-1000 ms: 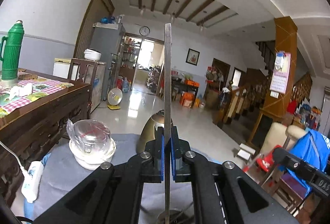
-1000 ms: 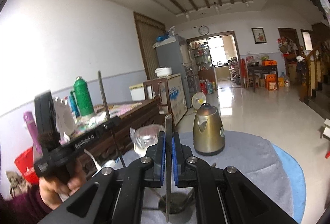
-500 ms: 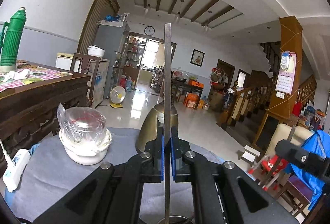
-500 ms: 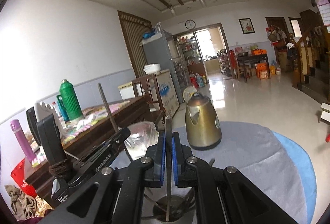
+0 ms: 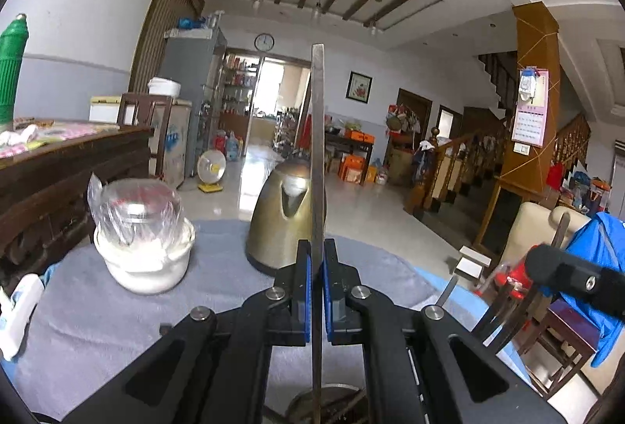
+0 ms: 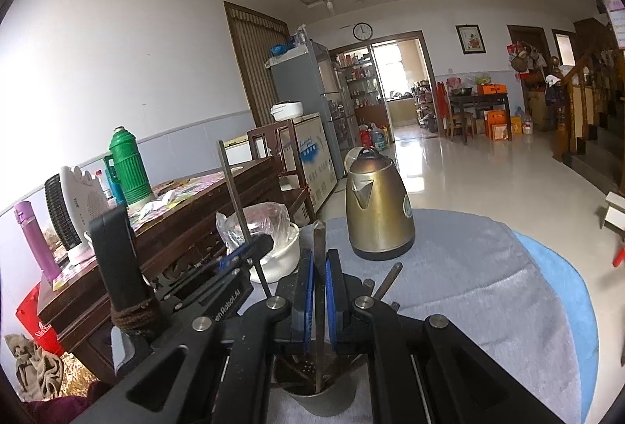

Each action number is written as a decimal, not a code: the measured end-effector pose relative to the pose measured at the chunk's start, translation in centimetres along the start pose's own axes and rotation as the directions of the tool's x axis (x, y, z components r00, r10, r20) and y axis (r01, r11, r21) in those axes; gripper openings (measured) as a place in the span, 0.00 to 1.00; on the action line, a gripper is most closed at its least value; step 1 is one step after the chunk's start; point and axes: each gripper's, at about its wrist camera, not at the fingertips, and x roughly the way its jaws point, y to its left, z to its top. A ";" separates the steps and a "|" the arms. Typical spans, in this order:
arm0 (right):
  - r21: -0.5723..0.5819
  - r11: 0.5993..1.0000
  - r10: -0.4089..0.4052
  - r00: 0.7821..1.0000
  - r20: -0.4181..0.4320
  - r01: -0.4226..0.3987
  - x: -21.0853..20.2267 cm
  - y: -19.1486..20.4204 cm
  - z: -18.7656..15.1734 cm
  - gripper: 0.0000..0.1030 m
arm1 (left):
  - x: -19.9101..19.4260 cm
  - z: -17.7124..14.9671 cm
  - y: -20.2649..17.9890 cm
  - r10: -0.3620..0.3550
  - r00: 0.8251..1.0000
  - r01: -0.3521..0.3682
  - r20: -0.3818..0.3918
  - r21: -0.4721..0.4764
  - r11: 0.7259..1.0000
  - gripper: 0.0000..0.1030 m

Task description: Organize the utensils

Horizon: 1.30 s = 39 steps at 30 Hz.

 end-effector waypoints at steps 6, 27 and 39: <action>-0.007 1.000 0.007 1.000 -0.017 -0.007 0.3 0.4 -0.5 0.06 | 0.0 -1.1 0.5 -0.010 1.000 0.010 -0.019 -0.020 1.000 0.05; 0.128 0.987 0.100 0.995 -0.021 -0.096 -4.0 -1.2 -0.8 0.57 | -8.5 1.4 1.4 0.060 0.998 -0.060 0.006 0.056 0.997 0.69; 0.147 0.989 0.029 0.999 0.042 -0.035 -9.3 -0.7 -2.1 0.57 | -15.2 -1.7 -0.3 0.334 0.932 -0.307 -0.139 0.185 0.934 0.88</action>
